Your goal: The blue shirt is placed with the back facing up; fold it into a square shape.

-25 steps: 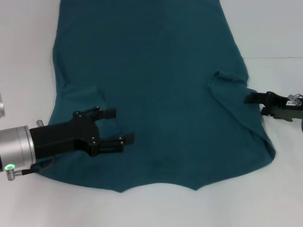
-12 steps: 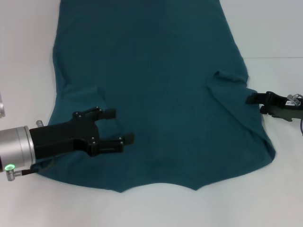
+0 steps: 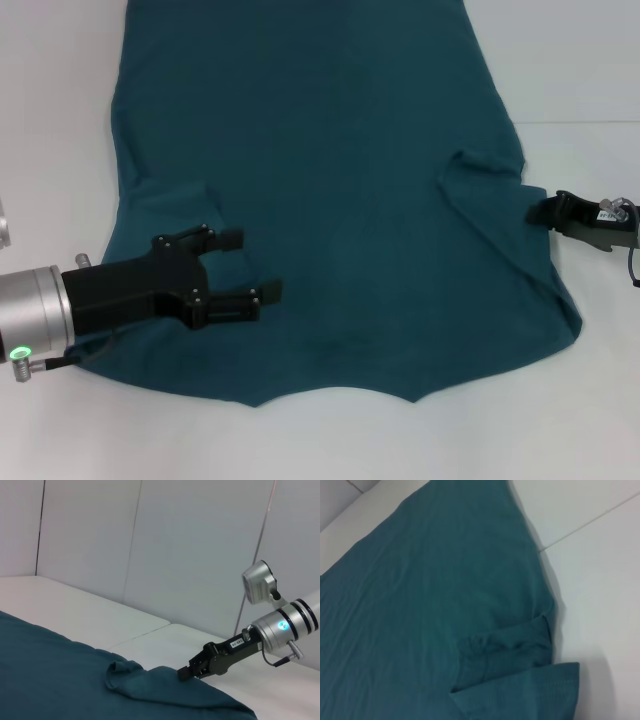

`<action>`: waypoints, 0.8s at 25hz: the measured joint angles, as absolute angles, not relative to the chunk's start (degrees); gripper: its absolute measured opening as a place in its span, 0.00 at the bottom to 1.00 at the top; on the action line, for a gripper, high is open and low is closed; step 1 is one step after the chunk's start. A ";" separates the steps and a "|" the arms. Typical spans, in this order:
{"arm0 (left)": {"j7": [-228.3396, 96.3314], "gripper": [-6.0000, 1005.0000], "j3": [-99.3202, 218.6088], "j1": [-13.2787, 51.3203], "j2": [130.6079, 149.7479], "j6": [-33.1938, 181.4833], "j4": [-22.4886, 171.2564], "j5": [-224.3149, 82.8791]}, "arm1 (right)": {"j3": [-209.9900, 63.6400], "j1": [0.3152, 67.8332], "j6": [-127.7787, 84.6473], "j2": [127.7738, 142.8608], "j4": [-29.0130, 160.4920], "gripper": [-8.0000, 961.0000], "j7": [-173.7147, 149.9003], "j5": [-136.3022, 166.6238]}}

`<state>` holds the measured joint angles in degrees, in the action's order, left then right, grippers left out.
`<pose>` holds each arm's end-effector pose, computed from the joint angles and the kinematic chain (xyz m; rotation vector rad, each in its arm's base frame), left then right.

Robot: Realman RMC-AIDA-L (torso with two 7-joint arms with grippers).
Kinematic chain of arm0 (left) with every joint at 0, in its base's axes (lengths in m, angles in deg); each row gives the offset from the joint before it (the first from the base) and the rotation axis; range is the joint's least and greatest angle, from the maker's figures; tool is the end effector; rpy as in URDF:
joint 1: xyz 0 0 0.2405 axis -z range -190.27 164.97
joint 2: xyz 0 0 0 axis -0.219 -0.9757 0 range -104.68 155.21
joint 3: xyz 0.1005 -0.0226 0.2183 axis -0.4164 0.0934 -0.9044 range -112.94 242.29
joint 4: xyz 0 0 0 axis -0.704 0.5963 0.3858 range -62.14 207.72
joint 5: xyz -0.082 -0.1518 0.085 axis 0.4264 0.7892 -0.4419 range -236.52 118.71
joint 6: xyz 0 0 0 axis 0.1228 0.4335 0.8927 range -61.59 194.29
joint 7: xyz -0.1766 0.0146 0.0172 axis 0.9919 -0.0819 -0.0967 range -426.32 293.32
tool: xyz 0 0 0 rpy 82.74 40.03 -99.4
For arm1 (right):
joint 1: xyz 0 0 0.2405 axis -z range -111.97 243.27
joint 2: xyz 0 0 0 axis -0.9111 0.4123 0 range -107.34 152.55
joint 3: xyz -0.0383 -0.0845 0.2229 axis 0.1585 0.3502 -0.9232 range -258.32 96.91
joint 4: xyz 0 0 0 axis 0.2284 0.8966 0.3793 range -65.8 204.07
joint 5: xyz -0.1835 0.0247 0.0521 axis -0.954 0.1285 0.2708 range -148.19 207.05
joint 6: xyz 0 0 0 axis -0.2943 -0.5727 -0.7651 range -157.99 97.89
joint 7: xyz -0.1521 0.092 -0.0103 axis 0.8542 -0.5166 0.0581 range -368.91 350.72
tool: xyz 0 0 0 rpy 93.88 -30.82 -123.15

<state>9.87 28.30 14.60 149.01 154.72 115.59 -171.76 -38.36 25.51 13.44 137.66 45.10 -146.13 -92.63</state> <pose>-0.2223 0.3186 -0.0252 -2.6180 -0.5793 -0.7729 0.3028 0.4188 -0.0128 -1.7221 1.7363 0.5091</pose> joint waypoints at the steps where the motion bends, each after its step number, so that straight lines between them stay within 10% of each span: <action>1: 9.87 0.95 28.29 14.60 149.01 154.61 115.59 -171.76 | -38.36 25.49 13.44 137.66 45.06 0.24 -145.98 -92.63; 12: 9.79 0.94 28.38 14.60 149.01 154.49 115.59 -171.76 | -38.43 26.02 14.36 137.81 45.20 0.02 -141.58 -87.72; 20: 9.70 0.94 28.38 14.57 149.01 154.32 115.60 -171.76 | -37.81 25.70 16.24 140.93 45.33 0.02 -135.96 -84.84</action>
